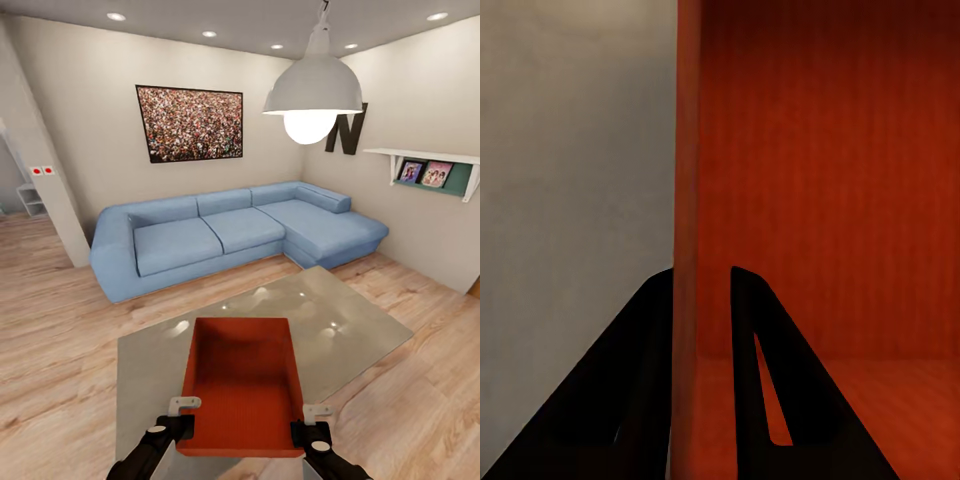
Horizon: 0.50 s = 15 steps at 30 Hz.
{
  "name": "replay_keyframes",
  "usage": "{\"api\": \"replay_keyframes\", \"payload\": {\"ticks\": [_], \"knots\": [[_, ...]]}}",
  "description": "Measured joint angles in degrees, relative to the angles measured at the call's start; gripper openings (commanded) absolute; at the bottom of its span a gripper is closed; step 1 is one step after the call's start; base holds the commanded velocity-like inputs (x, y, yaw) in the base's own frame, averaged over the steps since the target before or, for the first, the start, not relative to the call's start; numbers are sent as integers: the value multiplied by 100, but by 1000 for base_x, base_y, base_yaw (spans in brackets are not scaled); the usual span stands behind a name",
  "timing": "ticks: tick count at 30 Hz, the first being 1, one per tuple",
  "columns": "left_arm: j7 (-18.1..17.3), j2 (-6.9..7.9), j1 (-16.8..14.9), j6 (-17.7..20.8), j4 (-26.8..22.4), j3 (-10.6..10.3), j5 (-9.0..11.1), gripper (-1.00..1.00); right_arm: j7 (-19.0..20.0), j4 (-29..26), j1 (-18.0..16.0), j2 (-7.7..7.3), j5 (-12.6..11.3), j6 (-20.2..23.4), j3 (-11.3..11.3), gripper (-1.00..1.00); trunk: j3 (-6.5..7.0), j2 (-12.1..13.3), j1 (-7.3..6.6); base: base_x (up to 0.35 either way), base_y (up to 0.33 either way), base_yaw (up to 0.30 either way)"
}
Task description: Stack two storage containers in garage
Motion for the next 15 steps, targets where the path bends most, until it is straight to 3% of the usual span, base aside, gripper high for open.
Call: {"api": "replay_keyframes", "payload": {"ticks": [15], "knots": [[-1, 0, -1, -8, 0, -1, 0, -100, -1, 0, -1, 0, -3, -10, 2, -100, 0, 0, 0, 0, 0, 274]]}}
